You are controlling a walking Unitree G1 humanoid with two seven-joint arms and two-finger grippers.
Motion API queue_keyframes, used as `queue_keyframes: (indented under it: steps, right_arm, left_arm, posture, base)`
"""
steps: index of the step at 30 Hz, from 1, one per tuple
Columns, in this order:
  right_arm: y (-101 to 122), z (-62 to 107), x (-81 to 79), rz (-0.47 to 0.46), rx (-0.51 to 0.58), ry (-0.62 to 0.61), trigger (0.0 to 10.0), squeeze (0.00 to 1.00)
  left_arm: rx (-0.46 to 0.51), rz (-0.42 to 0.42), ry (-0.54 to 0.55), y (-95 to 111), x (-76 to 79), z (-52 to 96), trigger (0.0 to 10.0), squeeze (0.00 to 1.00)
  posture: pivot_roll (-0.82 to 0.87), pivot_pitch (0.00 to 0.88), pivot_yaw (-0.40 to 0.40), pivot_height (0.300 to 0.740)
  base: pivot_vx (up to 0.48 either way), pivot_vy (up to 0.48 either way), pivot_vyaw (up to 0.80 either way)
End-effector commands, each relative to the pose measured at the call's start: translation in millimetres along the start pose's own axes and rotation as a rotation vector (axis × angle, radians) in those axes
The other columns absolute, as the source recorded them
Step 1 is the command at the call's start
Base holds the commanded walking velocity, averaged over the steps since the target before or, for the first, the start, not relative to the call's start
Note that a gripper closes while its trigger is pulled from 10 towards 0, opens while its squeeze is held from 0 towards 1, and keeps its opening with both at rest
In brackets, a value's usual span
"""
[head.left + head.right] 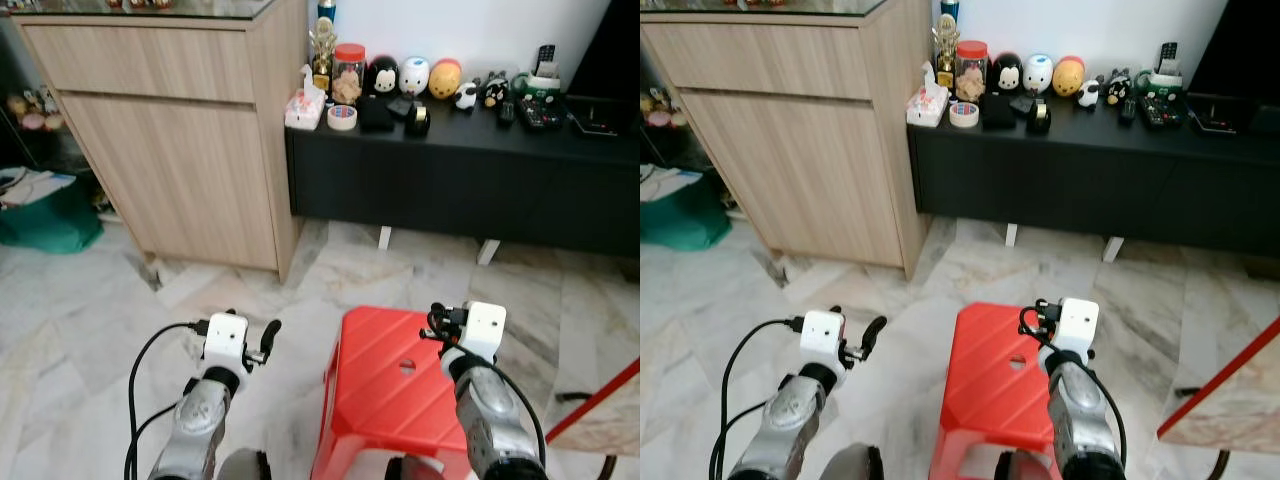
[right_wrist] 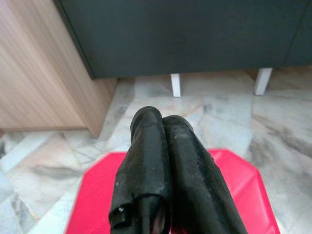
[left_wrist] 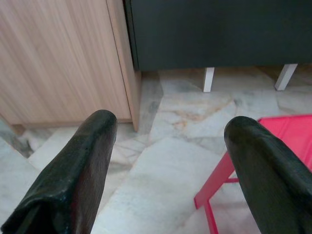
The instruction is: Hang keys on a hook
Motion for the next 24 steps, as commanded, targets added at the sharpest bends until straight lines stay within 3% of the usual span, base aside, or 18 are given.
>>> queue_keyframes:
  steps: [1, 10, 18, 22, 24]
  right_arm:
    - [6, -2.1, -3.2, 0.003, 0.010, 0.021, 10.0, 0.00]
    - [14, -2.0, -10.2, 0.029, -0.002, 0.071, 10.0, 0.00]
    - [28, -2.1, -39.8, 0.092, -0.094, 0.234, 10.0, 0.00]
    - [35, -3.6, -44.6, 0.132, -0.159, 0.218, 10.0, 0.00]
    - [35, -3.4, -44.8, 0.135, -0.165, 0.215, 10.0, 0.00]
  left_arm:
    - [0.025, 0.005, 0.009, 5, -3.3, -2.2, 10.0, 0.00]
    - [0.055, 0.009, -0.002, 12, -3.3, -3.4, 10.0, 0.00]
    - [0.143, 0.015, -0.142, 35, 4.1, -5.6, 10.0, 0.00]
    - [0.169, 0.009, -0.270, 47, 13.8, -4.4, 10.0, 0.00]
    - [0.170, 0.006, -0.278, 47, 14.3, -4.2, 10.0, 0.00]
  posture:
    - [0.03, 0.000, -0.039, 0.717]
    - [0.03, 0.000, -0.041, 0.740]
    - [0.03, 0.000, -0.048, 0.740]
    - [0.03, 0.000, -0.052, 0.740]
    - [0.03, 0.000, -0.052, 0.740]
  base:
    - [0.000, 0.000, 0.00]
    - [0.000, 0.000, 0.00]
    - [0.000, 0.000, 0.00]
    - [0.000, 0.000, 0.00]
    - [0.000, 0.000, 0.00]
Point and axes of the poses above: a point about 5 cm out from each wrist's last joint towards the gripper, its own z axis pointing back from the gripper into the wrist, its own y axis along the axis of the wrist's last joint, x = y × z, the point moved 2 cm from there along -z, pointing out of the wrist towards the gripper, and after that the axes turned 5 degrees about -z, right-handed, at the moved point
